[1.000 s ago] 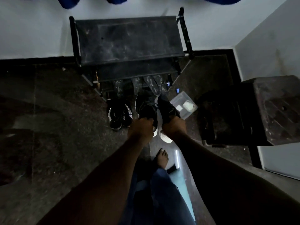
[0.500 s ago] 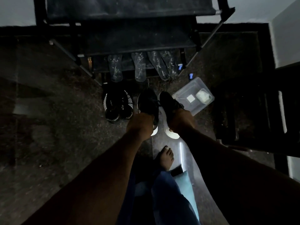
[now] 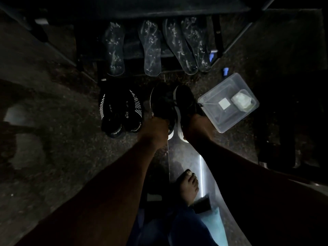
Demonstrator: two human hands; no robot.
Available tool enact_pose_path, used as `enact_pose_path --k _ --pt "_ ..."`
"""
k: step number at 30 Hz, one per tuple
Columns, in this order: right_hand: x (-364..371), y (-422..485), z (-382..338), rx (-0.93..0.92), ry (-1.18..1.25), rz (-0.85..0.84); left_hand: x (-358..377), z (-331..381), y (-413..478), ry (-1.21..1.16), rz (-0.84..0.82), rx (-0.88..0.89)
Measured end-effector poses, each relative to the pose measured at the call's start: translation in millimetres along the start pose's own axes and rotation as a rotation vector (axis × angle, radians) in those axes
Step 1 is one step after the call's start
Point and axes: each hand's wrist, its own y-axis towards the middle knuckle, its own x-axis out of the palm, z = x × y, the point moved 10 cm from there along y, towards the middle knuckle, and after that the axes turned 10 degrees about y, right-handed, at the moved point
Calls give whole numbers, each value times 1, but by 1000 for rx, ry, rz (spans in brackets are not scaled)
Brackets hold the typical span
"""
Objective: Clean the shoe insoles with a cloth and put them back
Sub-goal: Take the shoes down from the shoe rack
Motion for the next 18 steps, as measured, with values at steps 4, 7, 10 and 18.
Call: enact_pose_path --k 4,7,10,18 --pt "25 31 1 -24 -17 51 33 -5 33 26 22 -2" --pt "45 50 13 -16 -65 57 58 -4 53 17 31 -12" --pt "63 70 22 -43 -98 60 83 2 68 42 -11 11" --pt "89 93 21 -109 -155 56 120 -11 88 -1 -63 -29"
